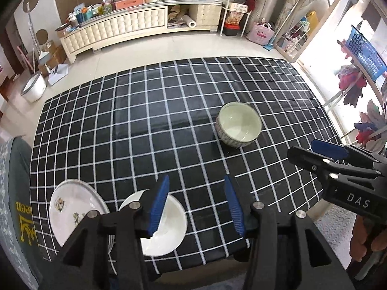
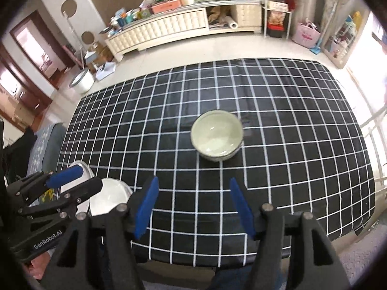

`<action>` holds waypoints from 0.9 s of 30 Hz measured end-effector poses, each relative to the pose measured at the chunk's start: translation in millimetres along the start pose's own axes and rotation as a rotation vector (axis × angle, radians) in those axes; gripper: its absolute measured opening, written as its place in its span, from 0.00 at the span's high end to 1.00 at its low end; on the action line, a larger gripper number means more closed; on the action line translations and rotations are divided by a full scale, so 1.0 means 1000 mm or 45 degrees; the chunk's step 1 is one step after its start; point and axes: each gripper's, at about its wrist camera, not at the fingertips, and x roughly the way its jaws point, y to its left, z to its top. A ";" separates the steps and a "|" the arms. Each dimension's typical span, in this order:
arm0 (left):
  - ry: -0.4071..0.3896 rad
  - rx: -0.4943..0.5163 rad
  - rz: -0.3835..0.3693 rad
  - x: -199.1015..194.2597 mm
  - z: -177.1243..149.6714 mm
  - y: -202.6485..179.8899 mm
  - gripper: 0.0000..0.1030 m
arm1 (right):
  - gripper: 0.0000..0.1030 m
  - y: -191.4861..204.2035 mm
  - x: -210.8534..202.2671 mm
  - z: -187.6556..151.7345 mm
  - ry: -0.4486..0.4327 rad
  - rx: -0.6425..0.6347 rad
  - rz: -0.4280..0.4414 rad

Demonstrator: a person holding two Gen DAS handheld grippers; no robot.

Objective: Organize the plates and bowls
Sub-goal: 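Withdraw the left tool and move it toward the patterned bowl, then grip the rim of the small patterned bowl with the left tool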

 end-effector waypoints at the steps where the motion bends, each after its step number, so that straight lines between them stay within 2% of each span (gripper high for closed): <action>1: -0.001 0.007 -0.007 0.002 0.005 -0.004 0.56 | 0.36 -0.004 0.000 0.003 -0.003 0.009 -0.005; 4: -0.007 0.029 -0.004 0.006 0.015 -0.015 0.55 | 0.35 -0.016 0.003 0.010 -0.006 0.036 -0.026; 6: -0.016 0.045 0.013 0.009 0.023 -0.022 0.47 | 0.35 -0.023 0.005 0.013 -0.003 0.045 -0.039; 7: -0.055 0.066 0.025 0.011 0.026 -0.025 0.46 | 0.35 -0.026 0.006 0.015 -0.003 0.049 -0.043; 10: -0.060 0.097 0.054 0.020 0.038 -0.035 0.46 | 0.35 -0.034 0.012 0.020 0.001 0.062 -0.045; 17: -0.022 0.102 0.069 0.047 0.061 -0.043 0.46 | 0.35 -0.053 0.031 0.033 0.031 0.099 -0.050; 21: 0.012 0.094 0.043 0.068 0.073 -0.043 0.45 | 0.35 -0.061 0.047 0.042 0.061 0.101 -0.049; 27: 0.073 0.083 0.084 0.102 0.087 -0.037 0.43 | 0.34 -0.071 0.078 0.053 0.121 0.117 -0.047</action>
